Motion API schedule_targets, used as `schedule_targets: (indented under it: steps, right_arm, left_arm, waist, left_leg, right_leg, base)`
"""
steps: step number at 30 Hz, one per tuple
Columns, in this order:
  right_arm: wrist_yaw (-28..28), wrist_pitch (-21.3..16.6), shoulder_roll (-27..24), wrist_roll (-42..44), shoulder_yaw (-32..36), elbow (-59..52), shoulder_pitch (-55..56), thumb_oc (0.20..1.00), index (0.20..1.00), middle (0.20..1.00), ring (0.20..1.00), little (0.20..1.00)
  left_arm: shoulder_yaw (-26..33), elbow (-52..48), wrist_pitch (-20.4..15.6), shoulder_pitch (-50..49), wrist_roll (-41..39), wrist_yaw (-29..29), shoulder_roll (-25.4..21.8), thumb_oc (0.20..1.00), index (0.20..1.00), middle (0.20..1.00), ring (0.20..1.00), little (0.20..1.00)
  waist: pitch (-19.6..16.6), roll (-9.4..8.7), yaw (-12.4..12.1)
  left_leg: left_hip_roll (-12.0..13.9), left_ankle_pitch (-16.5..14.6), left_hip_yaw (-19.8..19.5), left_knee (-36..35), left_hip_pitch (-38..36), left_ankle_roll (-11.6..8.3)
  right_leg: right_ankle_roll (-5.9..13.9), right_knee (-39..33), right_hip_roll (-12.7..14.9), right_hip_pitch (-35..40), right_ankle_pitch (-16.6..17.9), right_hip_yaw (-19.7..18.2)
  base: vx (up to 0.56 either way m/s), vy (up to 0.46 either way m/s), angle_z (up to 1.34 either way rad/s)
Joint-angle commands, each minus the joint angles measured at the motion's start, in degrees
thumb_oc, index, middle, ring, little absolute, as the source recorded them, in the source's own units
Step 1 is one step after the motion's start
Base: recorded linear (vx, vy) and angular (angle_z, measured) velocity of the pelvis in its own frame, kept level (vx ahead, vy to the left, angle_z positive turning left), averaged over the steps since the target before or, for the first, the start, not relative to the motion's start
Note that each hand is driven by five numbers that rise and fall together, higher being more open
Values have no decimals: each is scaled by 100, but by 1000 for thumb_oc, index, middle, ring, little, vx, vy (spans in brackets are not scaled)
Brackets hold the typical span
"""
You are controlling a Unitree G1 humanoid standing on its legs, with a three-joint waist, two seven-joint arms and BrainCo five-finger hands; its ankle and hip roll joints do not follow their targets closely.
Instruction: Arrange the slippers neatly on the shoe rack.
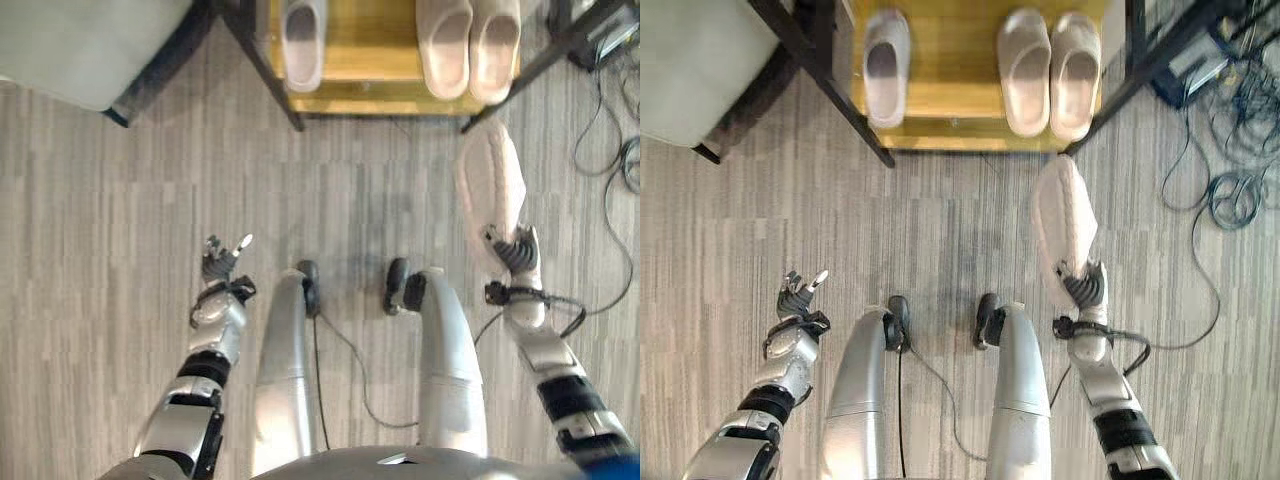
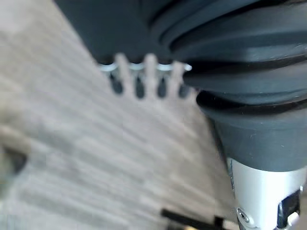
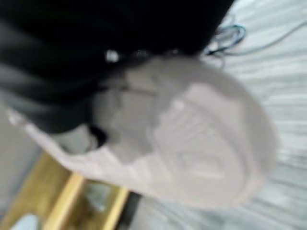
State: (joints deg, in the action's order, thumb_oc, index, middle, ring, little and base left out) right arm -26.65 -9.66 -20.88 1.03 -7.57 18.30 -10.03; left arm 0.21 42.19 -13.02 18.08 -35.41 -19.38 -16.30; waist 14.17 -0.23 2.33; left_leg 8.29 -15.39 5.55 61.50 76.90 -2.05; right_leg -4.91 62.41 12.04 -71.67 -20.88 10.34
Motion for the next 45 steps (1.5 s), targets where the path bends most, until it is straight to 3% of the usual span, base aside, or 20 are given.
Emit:
schedule_targets:
  steps: [1, 3, 4, 6, 7, 9, 10, 11, 12, 13, 15, 20, 24, 31, 38, 45]
  right_arm:
    - [-176, -350, -225, 3, 62, -430, -351, 200, 200, 200, 200, 200]
    - [-198, -440, -42, 39, -12, -531, -571, 200, 200, 200, 200, 200]
    - [-194, -462, 4, 61, -57, -565, -707, 200, 200, 200, 200, 200]
    - [-253, -475, -6, -73, -145, -561, -827, 200, 200, 200, 200, 200]
    - [-306, -524, 23, -123, -229, -565, -941, 200, 200, 200, 200, 200]
    - [-355, -623, 44, -131, -217, -604, -942, 200, 200, 200, 200, 200]
    - [-372, -644, 36, -119, -224, -608, -948, 200, 200, 200, 200, 200]
    - [-362, -606, -83, -152, -275, -634, -1066, 200, 200, 200, 200, 200]
    - [-436, -463, -353, -209, -247, -603, -1138, 200, 200, 200, 200, 200]
    - [-547, -527, -378, -317, -118, -856, -1050, 200, 200, 200, 200, 200]
    - [-622, -535, -386, -414, 53, -805, -987, 200, 200, 200, 200, 200]
    - [-689, -353, -678, -763, 226, -618, -1198, 200, 200, 200, 200, 200]
    - [-607, -1, -852, -1117, 7, -360, -1744, 200, 200, 200, 200, 200]
    - [-591, 97, -969, -1169, -190, -88, -2507, 200, 200, 200, 200, 200]
    - [-489, 262, -1199, -202, -548, 946, -3884, 200, 200, 200, 200, 200]
    - [-435, 356, -1438, 3, -887, 1721, -4666, 200, 200, 200, 200, 200]
  left_arm:
    - [187, 72, -344, 215, -7, -427, -461, 1000, 1000, 1000, 1000, 1000]
    - [287, 469, -404, 378, -139, -412, -513, 1000, 1000, 1000, 1000, 1000]
    - [263, 613, -388, 401, -153, -365, -519, 1000, 1000, 1000, 1000, 1000]
    - [141, 647, -358, 464, -58, -331, -563, 1000, 1000, 1000, 1000, 1000]
    - [171, 646, -389, 556, -16, -382, -647, 1000, 1000, 1000, 1000, 1000]
    - [155, 628, -438, 616, 104, -447, -718, 1000, 1000, 1000, 1000, 1000]
    - [183, 652, -448, 653, 99, -452, -761, 1000, 1000, 1000, 1000, 1000]
    - [202, 627, -485, 683, 129, -466, -786, 1000, 1000, 1000, 1000, 1000]
    - [166, 732, -418, 720, 154, -497, -871, 1000, 1000, 1000, 1000, 1000]
    - [43, 365, -578, 714, 273, -527, -765, 1000, 1000, 1000, 1000, 1000]
    - [-6, 203, -617, 652, 407, -518, -792, 1000, 1000, 1000, 1000, 1000]
    - [83, 37, -505, 199, 297, -341, -365, 1000, 1000, 1000, 1000, 1000]
    - [122, 149, -471, 167, 169, -309, -229, 1000, 1000, 1000, 1000, 1000]
    - [107, 206, -470, 232, 129, -258, -284, 1000, 1000, 1000, 1000, 1000]
    - [-164, 508, -323, 312, -97, -67, -393, 1000, 1000, 1000, 1000, 1000]
    - [-314, 549, -324, 222, -96, 41, -481, 1000, 1000, 1000, 1000, 1000]
  waist:
    - [305, 109, -200]
    - [228, -101, -248]
    - [105, -122, -236]
    - [35, -169, -240]
    - [216, -148, -181]
    - [326, -97, -81]
    - [356, -75, -67]
    - [571, -16, -35]
    - [735, 0, -13]
    - [882, 21, -6]
    - [742, 63, 14]
    - [118, 143, -186]
    - [-92, 103, -298]
    - [-238, 91, -386]
    - [-251, 66, -532]
    - [-340, 100, -633]
  left_leg:
    - [406, 1640, 117, -2353, -61, 94]
    - [449, 1180, 209, -1493, 366, 195]
    - [486, 962, 210, -1160, 495, 259]
    - [459, 596, 235, -1011, 405, 352]
    - [324, 422, 269, -1004, 279, 491]
    - [228, 296, 208, -990, 197, 560]
    - [261, 233, 216, -1013, 123, 547]
    - [281, 25, 189, -903, -98, 496]
    - [326, -94, 177, -837, -242, 472]
    - [257, -169, 92, -477, -165, 468]
    - [249, -77, -73, -378, -12, 394]
    - [298, -8, -321, -127, 692, 367]
    - [279, 108, -379, -308, 947, 355]
    - [229, 178, -425, -386, 1101, 355]
    - [54, 382, -331, -902, 1101, 353]
    - [26, 438, -266, -992, 1131, 358]
  right_leg:
    - [178, -48, -202, -124, -31, -633]
    - [188, 201, -49, -276, -36, -803]
    - [222, 237, 48, -263, -42, -804]
    - [314, 82, 193, 121, -64, -711]
    - [518, 269, 223, 83, 359, -695]
    - [736, 199, 352, -72, 925, -762]
    - [750, -181, 490, -169, 1109, -716]
    - [1027, -1410, 709, -392, 1863, -557]
    - [1144, -1935, 804, -294, 2071, -477]
    - [1185, -1945, 802, -183, 2110, -648]
    - [1007, -1478, 556, -345, 1807, -768]
    - [783, -918, 532, -1032, 1517, -726]
    - [809, -992, 536, -1276, 1524, -662]
    - [814, -922, 559, -1438, 1461, -687]
    - [926, -1359, 610, -1439, 1628, -622]
    - [935, -1375, 683, -1503, 1644, -650]
  base:
    - [247, 199, -31]
    - [363, 249, -59]
    - [418, 319, -56]
    - [268, 244, -80]
    - [186, 260, -4]
    - [141, 187, 69]
    - [256, 3, 36]
    - [241, -119, -24]
    - [168, -224, -54]
    - [26, -307, -10]
    - [20, -289, 70]
    - [60, -163, 35]
    - [-1, -66, 1]
    - [16, -13, 3]
    - [-4, 20, 3]
    - [20, 41, 2]
